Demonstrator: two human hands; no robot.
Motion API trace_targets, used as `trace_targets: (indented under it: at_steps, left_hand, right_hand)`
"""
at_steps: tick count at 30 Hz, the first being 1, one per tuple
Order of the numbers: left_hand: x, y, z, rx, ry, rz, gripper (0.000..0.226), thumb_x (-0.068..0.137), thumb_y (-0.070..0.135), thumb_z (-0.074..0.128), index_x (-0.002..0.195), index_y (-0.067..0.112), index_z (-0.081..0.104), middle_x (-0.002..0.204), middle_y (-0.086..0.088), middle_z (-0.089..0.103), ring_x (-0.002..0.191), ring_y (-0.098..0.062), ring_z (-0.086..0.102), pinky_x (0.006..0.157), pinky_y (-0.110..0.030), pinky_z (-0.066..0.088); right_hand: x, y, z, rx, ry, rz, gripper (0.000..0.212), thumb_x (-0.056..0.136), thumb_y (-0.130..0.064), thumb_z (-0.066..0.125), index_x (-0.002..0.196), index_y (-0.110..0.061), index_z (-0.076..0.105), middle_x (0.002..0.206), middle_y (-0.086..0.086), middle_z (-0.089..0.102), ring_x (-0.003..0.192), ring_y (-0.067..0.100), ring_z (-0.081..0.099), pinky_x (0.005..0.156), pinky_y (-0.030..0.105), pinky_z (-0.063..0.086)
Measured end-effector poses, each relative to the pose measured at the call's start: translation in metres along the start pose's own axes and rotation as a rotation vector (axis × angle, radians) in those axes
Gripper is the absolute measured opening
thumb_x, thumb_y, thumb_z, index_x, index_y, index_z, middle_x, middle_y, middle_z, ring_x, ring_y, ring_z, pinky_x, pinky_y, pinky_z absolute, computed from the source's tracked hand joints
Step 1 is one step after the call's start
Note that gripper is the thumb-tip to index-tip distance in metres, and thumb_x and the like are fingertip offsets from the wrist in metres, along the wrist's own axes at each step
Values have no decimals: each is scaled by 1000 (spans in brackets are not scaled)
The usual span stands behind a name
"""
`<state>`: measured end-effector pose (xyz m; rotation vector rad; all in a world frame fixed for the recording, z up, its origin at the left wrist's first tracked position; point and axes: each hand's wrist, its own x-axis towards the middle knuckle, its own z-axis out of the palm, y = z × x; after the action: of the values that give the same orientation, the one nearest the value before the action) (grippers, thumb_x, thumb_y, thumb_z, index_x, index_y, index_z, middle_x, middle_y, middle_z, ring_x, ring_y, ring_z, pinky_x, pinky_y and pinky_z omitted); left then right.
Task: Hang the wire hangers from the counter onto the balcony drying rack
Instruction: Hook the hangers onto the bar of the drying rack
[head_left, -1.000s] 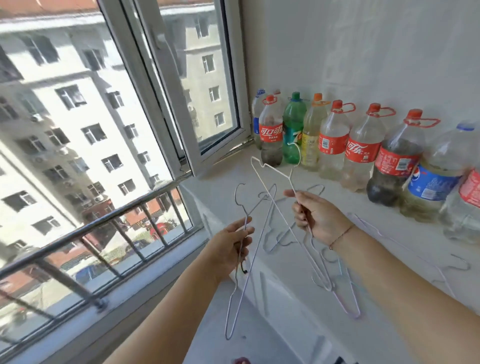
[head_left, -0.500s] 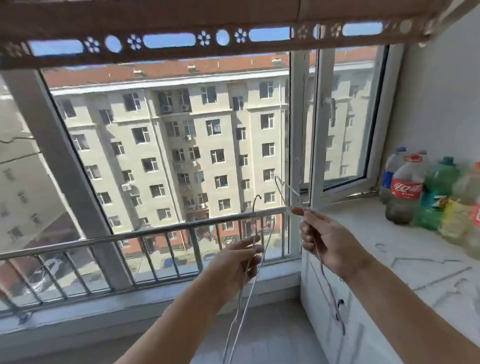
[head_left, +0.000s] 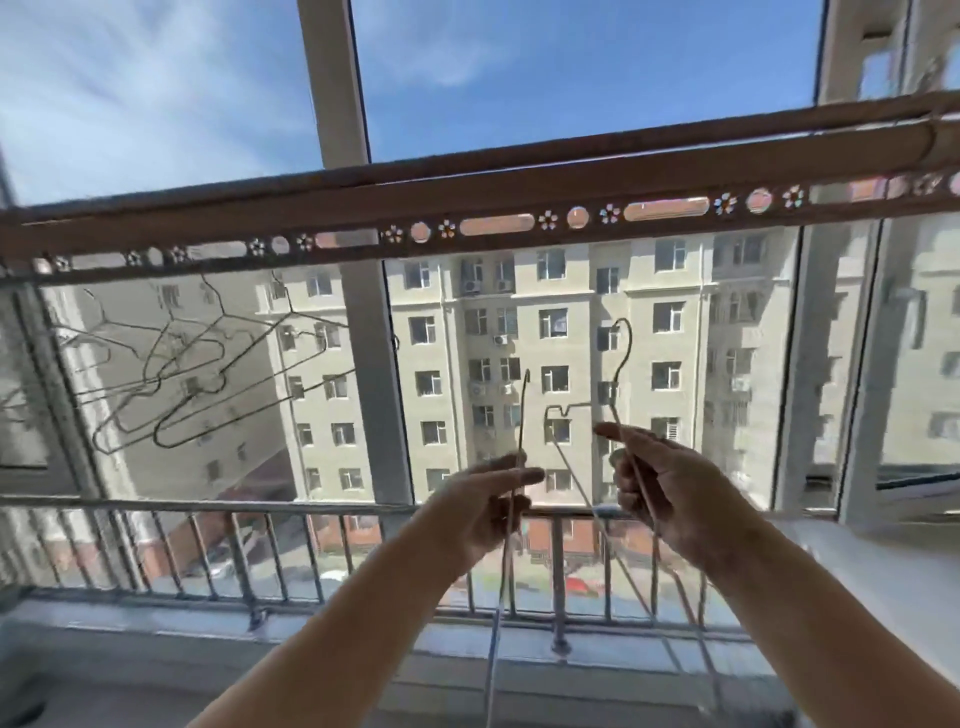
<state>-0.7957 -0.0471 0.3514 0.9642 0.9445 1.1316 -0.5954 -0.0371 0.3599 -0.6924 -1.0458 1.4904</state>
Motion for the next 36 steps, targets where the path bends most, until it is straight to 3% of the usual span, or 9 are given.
trace_targets:
  at_steps: [7, 12, 15, 19, 21, 29, 32, 36]
  left_hand:
    - [-8, 67, -51, 22, 81, 102, 33, 86, 5, 61, 119, 6, 61, 84, -2, 74, 51, -7, 58, 43, -17, 42]
    - [2, 108, -70, 62, 159, 180, 37, 83, 7, 62, 120, 8, 61, 75, 3, 72, 45, -5, 55, 42, -16, 40]
    - [10, 126, -79, 62, 193, 244, 38, 82, 11, 62, 120, 8, 61, 85, 1, 72, 48, -7, 52, 46, -18, 40]
    - [21, 141, -86, 30, 224, 288, 31, 91, 11, 54, 121, 4, 58, 64, 3, 71, 56, -10, 45, 57, -22, 34]
    - [28, 146, -90, 14, 238, 304, 28, 91, 11, 52, 117, 5, 59, 60, 3, 69, 50, -8, 48, 55, -22, 35]
    - [55, 171, -116, -66, 207, 385, 24, 94, 10, 47, 115, 11, 59, 73, 1, 74, 44, -7, 53, 44, -16, 43]
    - [67, 182, -124, -50, 184, 403, 19, 95, 9, 46, 107, 13, 59, 75, 0, 74, 45, -7, 54, 46, -17, 42]
    - [81, 192, -134, -15, 159, 407, 23, 95, 10, 46, 116, 14, 55, 77, 1, 75, 46, -7, 54, 51, -20, 40]
  right_hand:
    - [32, -7, 69, -53, -100, -28, 23, 94, -15, 49, 104, -5, 67, 57, 1, 46, 46, 9, 41, 41, 17, 34]
    - [65, -16, 100, -148, -141, -48, 22, 93, -16, 50, 102, -6, 67, 59, 1, 45, 47, 9, 41, 42, 18, 34]
    - [85, -21, 114, -193, -178, -74, 25, 94, -16, 50, 109, -2, 64, 59, 1, 44, 50, 10, 36, 46, 19, 31]
    - [114, -25, 127, -187, -243, -82, 26, 94, -15, 49, 111, 0, 62, 61, 1, 43, 52, 10, 36, 46, 17, 31]
    - [129, -25, 133, -199, -269, -87, 26, 94, -17, 49, 110, -2, 64, 62, 1, 44, 53, 9, 38, 47, 17, 33]
    - [176, -23, 156, -185, -328, -117, 24, 95, -17, 49, 108, -4, 64, 63, 1, 46, 53, 9, 39, 54, 21, 32]
    - [190, -19, 164, -181, -322, -121, 23, 94, -18, 49, 107, -6, 65, 63, 0, 46, 52, 8, 40, 53, 20, 33]
    - [203, -13, 170, -185, -285, -103, 25, 94, -18, 49, 109, -5, 65, 63, 0, 46, 53, 8, 40, 53, 19, 34]
